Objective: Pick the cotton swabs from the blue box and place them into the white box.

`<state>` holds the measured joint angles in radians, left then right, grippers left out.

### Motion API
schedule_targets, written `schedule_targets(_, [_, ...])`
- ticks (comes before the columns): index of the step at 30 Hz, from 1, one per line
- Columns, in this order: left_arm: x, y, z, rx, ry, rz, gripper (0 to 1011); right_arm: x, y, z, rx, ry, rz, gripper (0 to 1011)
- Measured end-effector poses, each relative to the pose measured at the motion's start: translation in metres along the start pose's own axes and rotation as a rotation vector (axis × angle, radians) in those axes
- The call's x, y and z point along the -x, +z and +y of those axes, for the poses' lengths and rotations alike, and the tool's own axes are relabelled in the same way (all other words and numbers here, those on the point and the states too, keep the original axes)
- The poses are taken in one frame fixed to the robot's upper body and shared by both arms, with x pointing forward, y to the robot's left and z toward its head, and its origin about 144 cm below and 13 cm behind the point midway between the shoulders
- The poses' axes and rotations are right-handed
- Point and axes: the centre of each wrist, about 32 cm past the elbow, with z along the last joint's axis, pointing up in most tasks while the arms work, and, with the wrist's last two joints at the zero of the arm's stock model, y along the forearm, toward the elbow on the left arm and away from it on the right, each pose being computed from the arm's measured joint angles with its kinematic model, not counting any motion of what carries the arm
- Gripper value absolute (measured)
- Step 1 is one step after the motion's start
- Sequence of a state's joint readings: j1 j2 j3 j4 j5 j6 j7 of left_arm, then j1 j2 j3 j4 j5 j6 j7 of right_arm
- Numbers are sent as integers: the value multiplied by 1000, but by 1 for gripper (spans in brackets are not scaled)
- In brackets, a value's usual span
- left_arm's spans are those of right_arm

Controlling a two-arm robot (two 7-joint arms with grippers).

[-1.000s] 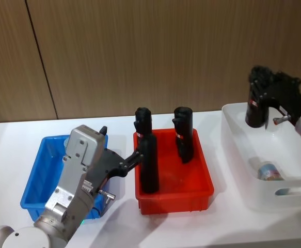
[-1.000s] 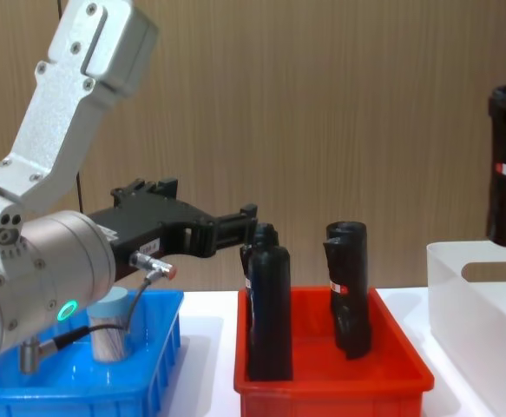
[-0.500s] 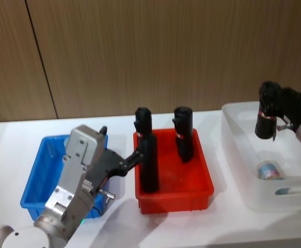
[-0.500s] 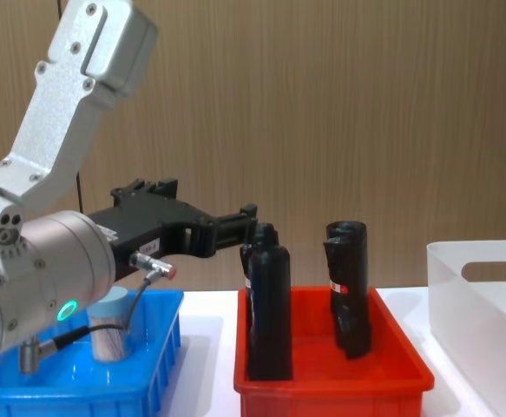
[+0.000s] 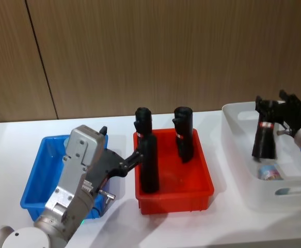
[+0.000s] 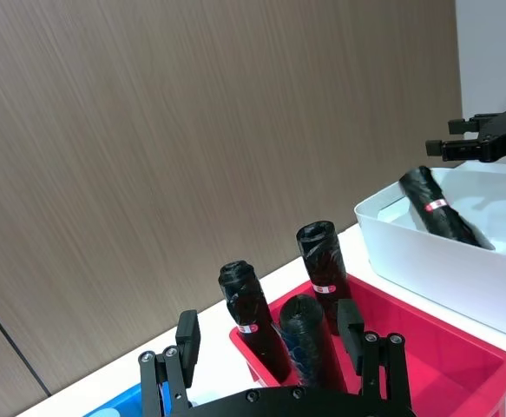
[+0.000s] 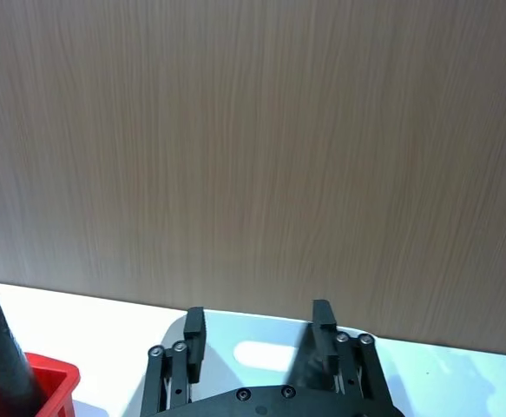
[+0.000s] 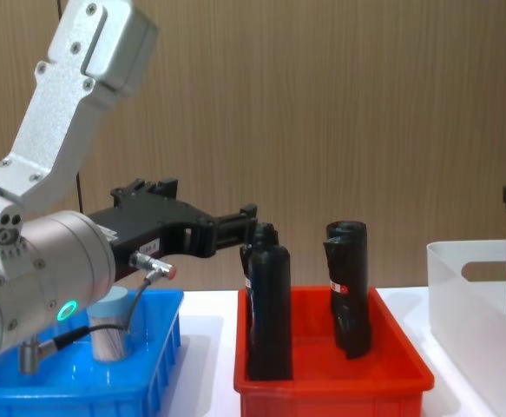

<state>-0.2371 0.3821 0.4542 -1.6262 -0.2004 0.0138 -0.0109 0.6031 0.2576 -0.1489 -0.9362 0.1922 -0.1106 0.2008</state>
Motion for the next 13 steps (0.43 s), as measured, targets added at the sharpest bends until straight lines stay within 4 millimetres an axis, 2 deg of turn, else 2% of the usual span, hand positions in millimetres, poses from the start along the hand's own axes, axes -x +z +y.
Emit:
schedule_targets(7, [0, 0, 0, 0, 0, 0, 1004, -2, -3, 0, -5, -2, 10, 940])
schedule_targets(10, [0, 0, 0, 0, 0, 0, 1004, -3, -4, 1, -6, -1, 13, 999])
schedule_targets(13, [0, 0, 0, 0, 0, 0, 1004, -3, -4, 1, -8, -2, 17, 1001])
